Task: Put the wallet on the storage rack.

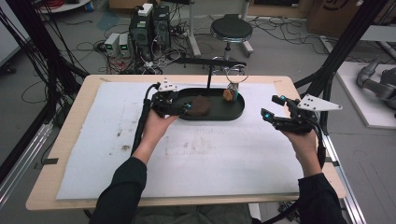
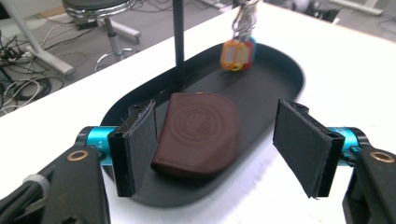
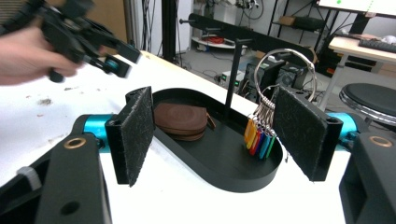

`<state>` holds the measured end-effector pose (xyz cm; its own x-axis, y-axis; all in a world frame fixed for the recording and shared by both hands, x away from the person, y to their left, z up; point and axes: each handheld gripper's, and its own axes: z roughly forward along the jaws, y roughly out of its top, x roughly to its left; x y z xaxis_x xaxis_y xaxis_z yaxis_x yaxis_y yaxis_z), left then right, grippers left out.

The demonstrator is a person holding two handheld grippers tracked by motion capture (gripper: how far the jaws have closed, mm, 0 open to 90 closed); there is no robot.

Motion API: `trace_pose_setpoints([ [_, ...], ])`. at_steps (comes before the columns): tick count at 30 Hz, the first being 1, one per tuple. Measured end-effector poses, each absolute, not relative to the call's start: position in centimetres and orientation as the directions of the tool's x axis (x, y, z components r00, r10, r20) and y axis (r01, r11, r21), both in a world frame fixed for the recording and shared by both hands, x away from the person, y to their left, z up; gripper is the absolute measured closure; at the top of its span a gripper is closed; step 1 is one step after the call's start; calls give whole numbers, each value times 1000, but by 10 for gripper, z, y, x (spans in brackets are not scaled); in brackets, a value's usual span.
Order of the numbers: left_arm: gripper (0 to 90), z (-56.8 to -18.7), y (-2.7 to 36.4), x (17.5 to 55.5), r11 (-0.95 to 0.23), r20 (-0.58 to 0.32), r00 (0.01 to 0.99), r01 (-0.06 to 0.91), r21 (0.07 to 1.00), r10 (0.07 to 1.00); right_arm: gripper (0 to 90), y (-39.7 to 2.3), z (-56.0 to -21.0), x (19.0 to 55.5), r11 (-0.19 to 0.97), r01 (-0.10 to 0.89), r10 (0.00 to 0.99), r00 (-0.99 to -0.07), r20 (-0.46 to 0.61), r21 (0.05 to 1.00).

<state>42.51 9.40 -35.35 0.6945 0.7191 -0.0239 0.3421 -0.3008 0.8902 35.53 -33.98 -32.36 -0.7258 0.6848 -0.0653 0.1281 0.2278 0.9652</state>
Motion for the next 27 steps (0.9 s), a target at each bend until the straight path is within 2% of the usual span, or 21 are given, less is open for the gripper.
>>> trace_pose_setpoints([
  [16, 276, -340, 189, 334, -292, 62, 681, 228, 929, 730, 275, -331, -337, 350, 264, 203, 705, -708, -46, 943],
  [27, 270, -354, 241, 317, -264, 69, 636, 217, 940, 769, 265, -342, -357, 340, 234, 261, 760, -650, -8, 937],
])
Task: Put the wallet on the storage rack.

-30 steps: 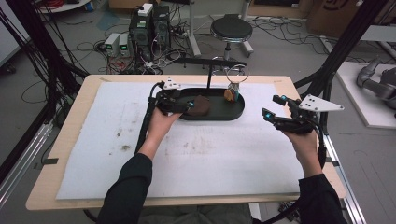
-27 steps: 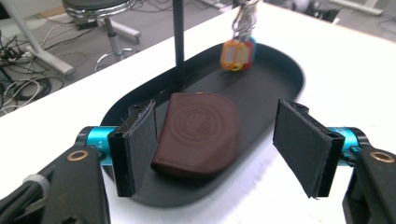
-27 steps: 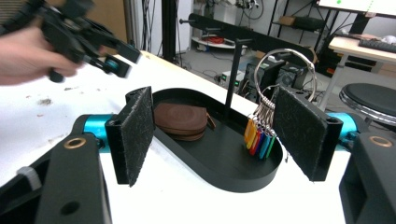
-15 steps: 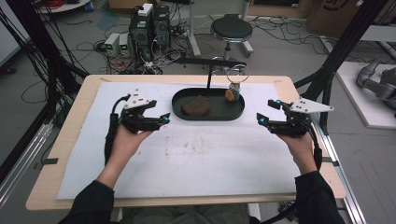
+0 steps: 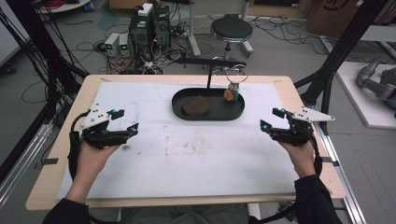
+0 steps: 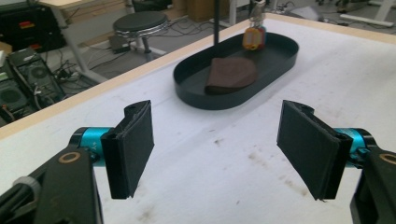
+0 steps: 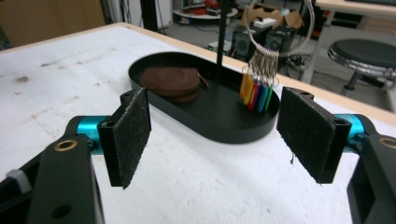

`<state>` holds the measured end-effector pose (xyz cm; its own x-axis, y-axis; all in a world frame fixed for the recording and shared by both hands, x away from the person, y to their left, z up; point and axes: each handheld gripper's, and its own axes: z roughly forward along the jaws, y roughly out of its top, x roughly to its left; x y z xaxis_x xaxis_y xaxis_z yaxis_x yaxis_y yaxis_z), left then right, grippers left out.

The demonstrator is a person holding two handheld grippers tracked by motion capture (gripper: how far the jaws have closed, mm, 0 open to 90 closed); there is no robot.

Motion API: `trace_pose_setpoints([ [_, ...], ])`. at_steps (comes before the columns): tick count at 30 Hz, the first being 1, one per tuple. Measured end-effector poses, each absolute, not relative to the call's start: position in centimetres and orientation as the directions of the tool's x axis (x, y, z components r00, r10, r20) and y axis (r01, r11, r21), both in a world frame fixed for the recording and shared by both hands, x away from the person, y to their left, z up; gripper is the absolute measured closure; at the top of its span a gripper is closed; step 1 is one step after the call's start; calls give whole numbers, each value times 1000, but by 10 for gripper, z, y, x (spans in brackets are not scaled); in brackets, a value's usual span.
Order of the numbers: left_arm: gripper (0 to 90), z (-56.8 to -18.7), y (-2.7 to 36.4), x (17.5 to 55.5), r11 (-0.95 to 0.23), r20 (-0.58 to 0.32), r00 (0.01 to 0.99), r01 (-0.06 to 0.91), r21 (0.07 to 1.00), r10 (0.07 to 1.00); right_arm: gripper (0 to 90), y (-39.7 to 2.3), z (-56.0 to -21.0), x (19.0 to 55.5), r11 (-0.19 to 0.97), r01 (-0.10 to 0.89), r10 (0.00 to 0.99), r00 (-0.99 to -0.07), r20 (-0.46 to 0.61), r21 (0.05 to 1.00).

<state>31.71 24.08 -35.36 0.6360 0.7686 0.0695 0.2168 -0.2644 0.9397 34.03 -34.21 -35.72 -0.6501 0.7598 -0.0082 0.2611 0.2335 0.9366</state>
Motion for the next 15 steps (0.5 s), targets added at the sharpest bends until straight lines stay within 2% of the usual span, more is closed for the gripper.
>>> trace_pose_setpoints([
  [8, 263, -366, 259, 322, -240, 47, 620, 232, 943, 783, 257, -350, -370, 342, 231, 299, 788, -616, 2, 926],
  [15, 220, -377, 270, 329, -224, 20, 598, 269, 937, 801, 249, -353, -376, 342, 239, 325, 795, -607, 8, 915],
])
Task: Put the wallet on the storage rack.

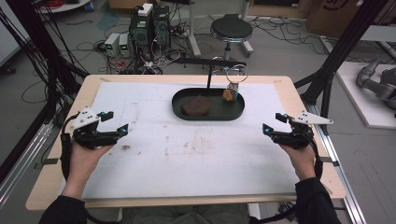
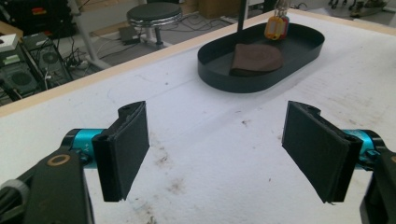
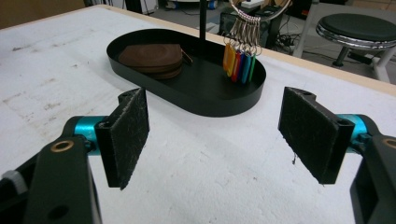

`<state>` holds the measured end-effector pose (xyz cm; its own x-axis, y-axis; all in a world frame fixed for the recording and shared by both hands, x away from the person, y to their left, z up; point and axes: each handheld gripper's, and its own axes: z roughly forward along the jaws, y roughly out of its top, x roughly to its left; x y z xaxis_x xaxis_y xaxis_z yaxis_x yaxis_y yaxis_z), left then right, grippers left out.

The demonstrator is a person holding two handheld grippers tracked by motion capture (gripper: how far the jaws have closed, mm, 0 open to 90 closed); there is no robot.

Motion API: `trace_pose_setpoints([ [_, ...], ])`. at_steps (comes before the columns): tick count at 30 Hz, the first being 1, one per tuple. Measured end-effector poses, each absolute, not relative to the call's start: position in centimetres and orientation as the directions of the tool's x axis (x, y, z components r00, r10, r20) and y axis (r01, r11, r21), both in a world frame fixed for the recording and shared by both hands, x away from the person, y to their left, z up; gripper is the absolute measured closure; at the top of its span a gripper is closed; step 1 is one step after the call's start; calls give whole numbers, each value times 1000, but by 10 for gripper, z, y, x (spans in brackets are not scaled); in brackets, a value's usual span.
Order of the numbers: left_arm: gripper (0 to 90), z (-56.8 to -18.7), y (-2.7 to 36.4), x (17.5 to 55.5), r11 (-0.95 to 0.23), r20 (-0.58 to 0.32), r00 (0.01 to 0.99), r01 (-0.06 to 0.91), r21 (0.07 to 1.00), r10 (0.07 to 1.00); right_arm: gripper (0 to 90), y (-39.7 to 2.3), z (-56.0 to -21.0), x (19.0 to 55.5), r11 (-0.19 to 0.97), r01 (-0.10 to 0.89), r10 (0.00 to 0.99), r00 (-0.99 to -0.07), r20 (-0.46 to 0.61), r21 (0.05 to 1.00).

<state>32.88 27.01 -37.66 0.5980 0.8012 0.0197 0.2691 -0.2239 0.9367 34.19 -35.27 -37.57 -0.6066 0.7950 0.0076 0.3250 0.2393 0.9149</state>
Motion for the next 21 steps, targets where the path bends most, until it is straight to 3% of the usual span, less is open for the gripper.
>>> trace_pose_setpoints([
  [21, 215, -388, 275, 336, -182, -22, 569, 298, 937, 822, 218, -360, -378, 338, 241, 331, 799, -601, 7, 912],
])
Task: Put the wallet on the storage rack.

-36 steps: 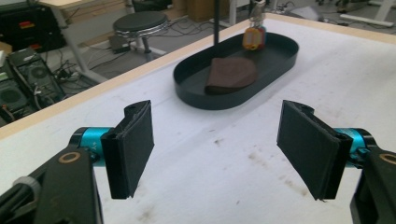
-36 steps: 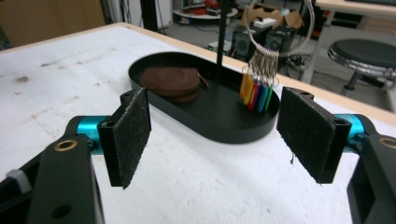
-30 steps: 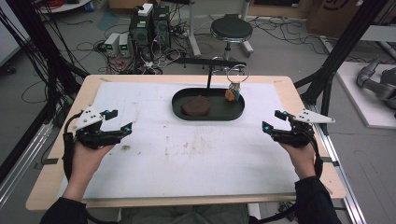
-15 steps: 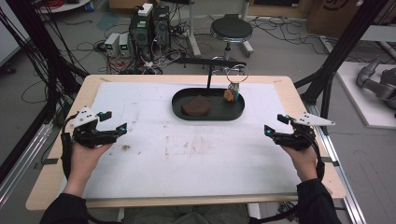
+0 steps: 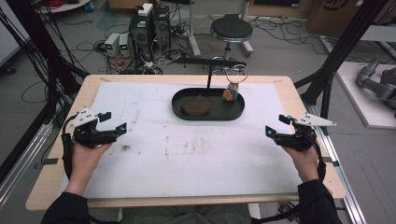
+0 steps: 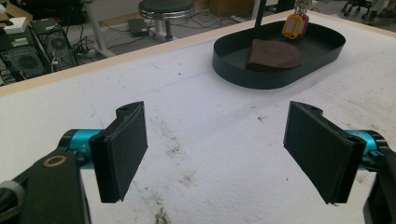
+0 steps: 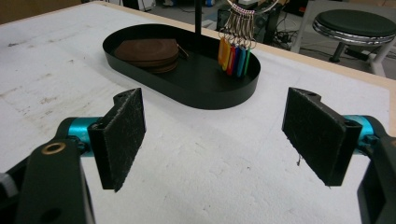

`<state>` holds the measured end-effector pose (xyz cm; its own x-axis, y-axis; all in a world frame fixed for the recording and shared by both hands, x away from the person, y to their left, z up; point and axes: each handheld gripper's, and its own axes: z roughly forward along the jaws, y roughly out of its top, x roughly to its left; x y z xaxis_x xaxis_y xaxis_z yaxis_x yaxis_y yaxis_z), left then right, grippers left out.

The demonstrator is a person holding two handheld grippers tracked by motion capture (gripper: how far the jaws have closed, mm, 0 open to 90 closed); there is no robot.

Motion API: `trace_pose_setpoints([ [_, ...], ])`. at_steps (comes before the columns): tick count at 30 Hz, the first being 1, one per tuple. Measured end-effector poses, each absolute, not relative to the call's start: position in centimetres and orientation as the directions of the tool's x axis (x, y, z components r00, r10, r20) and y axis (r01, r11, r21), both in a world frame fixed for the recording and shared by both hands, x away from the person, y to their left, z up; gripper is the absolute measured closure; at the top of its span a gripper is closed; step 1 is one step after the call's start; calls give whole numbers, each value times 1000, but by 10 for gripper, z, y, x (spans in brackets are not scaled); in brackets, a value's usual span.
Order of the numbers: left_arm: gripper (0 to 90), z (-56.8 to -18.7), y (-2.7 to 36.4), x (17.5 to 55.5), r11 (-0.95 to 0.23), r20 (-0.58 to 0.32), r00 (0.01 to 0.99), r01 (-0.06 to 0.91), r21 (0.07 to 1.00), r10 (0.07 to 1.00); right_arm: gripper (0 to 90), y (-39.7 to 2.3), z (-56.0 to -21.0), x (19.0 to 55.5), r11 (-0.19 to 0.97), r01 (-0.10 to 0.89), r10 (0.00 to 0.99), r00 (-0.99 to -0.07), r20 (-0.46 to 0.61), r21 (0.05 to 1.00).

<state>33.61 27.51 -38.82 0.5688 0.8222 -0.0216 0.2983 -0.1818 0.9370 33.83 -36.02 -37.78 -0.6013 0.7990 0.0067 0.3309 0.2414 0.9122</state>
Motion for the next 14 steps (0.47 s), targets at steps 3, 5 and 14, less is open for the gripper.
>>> trace_pose_setpoints([
  [3, 215, -388, 274, 336, -188, -18, 586, 289, 939, 810, 217, -360, -378, 338, 250, 327, 794, -608, 0, 911],
  [5, 215, -388, 272, 337, -190, -18, 589, 289, 938, 808, 216, -359, -379, 338, 256, 331, 791, -611, 0, 908],
  [14, 216, -391, 267, 343, -202, -16, 595, 297, 933, 803, 213, -364, -379, 338, 252, 335, 797, -604, 1, 908],
])
